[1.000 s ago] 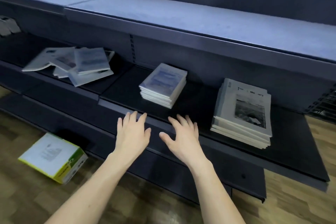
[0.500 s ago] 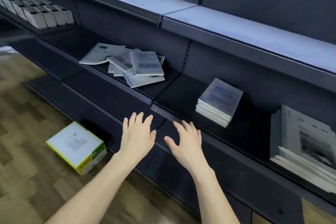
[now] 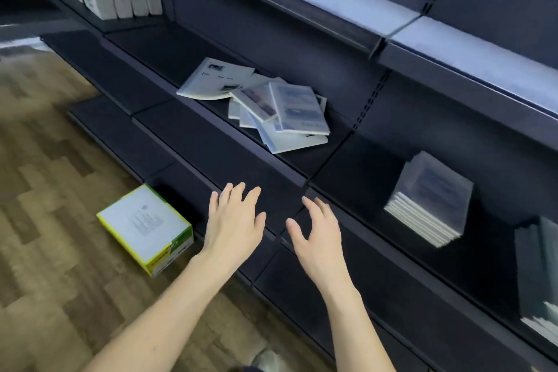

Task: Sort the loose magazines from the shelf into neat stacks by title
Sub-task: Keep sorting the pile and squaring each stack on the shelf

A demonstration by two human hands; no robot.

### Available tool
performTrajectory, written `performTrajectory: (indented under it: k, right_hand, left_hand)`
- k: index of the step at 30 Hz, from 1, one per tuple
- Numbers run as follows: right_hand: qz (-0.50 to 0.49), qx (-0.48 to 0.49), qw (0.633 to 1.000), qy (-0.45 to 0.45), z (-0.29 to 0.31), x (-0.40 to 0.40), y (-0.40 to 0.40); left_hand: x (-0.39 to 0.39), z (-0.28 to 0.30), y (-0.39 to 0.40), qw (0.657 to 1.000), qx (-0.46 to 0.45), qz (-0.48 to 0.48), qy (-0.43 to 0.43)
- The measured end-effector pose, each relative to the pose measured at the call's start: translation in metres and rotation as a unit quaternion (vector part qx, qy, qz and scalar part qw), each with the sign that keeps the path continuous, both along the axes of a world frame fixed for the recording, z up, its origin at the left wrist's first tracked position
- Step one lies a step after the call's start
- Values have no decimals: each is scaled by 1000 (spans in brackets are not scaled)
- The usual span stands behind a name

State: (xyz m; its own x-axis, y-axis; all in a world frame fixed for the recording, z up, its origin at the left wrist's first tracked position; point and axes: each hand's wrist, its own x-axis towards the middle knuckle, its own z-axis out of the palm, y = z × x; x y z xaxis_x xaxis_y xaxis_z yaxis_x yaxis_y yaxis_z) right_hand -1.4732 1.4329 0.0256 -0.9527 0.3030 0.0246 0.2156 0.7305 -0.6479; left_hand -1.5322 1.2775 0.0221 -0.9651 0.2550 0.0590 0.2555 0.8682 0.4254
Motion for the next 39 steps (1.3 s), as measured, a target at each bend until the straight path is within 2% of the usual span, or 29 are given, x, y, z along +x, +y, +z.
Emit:
performTrajectory:
  k: [7,16,20,24,29,33,39]
  right_hand:
    - [21,-31,999,3,-13,-62,-13]
    - [3,-55,995,77,-18,-184,-14]
    - [-35,-10,994,99,-19,-233,15]
    - [-106,29,993,42,-17,-265,38]
    - [-209,36,977,12,-17,-294,55]
    - [-243,5,970,-27,-20,-303,64]
    - [-302,16,952,-53,-16,-307,58]
  left_hand:
    - [-45,-16,-25,999,2,36,-10]
    - [-140,-16,-35,999,31,20,-10]
    - [-176,-9,-23,999,36,3,-4]
    - [-203,-9,-12,999,35,-17,-8]
    - [-239,-11,-11,998,33,-50,7]
    - [-272,-7,-13,996,46,-74,11]
    - [-317,1,-17,990,45,-130,4]
